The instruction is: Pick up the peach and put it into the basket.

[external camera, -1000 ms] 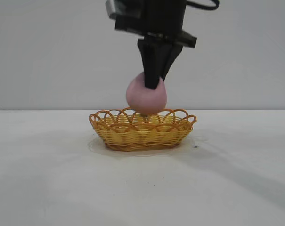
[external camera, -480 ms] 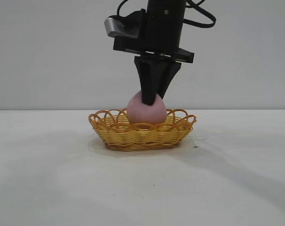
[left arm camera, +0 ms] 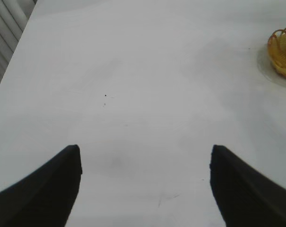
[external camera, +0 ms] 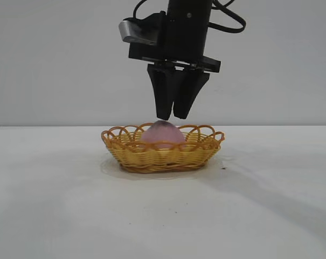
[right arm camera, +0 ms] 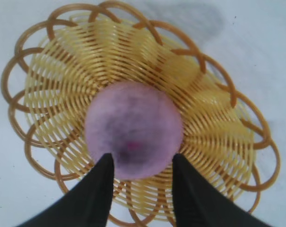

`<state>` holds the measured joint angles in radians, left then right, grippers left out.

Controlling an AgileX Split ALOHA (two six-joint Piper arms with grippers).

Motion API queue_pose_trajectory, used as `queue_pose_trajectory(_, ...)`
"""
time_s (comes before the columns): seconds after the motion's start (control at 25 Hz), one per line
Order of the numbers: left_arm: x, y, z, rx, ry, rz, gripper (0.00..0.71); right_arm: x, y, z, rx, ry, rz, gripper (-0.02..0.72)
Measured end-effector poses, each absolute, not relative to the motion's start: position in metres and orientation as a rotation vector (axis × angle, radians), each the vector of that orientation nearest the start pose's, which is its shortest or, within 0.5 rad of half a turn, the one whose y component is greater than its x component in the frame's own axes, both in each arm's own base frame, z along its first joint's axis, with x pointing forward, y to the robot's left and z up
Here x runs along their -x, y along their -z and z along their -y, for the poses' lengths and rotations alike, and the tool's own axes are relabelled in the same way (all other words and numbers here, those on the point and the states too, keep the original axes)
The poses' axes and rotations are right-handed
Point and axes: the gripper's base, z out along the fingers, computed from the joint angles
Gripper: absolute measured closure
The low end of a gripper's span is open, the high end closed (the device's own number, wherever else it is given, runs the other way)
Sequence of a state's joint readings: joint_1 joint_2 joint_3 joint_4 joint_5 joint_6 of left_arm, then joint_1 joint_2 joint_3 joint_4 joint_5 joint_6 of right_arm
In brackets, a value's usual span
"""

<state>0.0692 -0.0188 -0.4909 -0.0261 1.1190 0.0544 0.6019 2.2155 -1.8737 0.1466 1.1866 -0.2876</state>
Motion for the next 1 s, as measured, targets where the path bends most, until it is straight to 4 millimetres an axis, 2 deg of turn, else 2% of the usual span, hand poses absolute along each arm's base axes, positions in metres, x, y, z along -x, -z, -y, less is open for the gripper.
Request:
queue_pose_trajectory(0.12,0.009,-0.270,0.003,0.013,-0.043,-2.093,0.185,-0.379,-0.207,-0.272,1.229,-0.218,-2.711,0.472)
queue_pose_trajectory(0.16,0.009,-0.270,0.003,0.013,-0.043,-2.093,0.185,-0.382,-0.212,-0.272,1.220,-0.214,-2.696,0.431)
queue_pose_trajectory(0.2,0.009,-0.270,0.003,0.013,-0.043,-2.093,0.185,-0.387,-0.217,-0.268,1.195,-0.216,-2.685,0.446)
queue_pose_trajectory(0.28,0.009,-0.270,0.003,0.013,-0.043,-2.093,0.185,-0.399,-0.228,-0.257,1.130,-0.217,-2.675,0.446)
queue_pose_trajectory(0.36,0.009,-0.270,0.003,0.013,-0.043,-2.093,0.185,-0.413,-0.235,-0.236,1.058,-0.209,-2.686,0.446)
queue_pose_trajectory(0.56,0.009,-0.270,0.003,0.013,-0.043,-2.093,0.185,-0.449,-0.239,-0.155,0.809,-0.156,-2.769,0.446)
queue_pose_trajectory(0.6,0.009,-0.270,0.003,0.013,-0.043,-2.093,0.185,-0.455,-0.238,-0.136,0.752,-0.142,-2.784,0.398)
queue_pose_trajectory(0.64,0.009,-0.270,0.003,0.013,-0.043,-2.093,0.185,-0.461,-0.238,-0.117,0.694,-0.135,-2.797,0.415)
queue_pose_trajectory(0.68,0.009,-0.270,0.003,0.013,-0.043,-2.093,0.185,-0.464,-0.238,-0.101,0.646,-0.129,-2.808,0.350)
queue_pose_trajectory(0.72,0.009,-0.270,0.003,0.013,-0.043,-2.093,0.185,-0.468,-0.238,-0.083,0.587,-0.122,-2.820,0.321)
queue_pose_trajectory(0.76,0.009,-0.270,0.003,0.013,-0.043,-2.093,0.185,-0.471,-0.238,-0.065,0.524,-0.116,-2.831,0.334)
queue_pose_trajectory(0.84,0.009,-0.270,0.003,0.013,-0.043,-2.093,0.185,-0.474,-0.239,-0.036,0.401,-0.117,-2.849,0.334)
queue_pose_trajectory(0.88,0.009,-0.270,0.003,0.013,-0.043,-2.093,0.185,-0.475,-0.239,-0.023,0.345,-0.117,-2.855,0.292)
queue_pose_trajectory(1.0,0.009,-0.270,0.003,0.013,-0.043,-2.093,0.185,-0.475,-0.239,0.003,0.227,-0.119,-2.867,0.307)
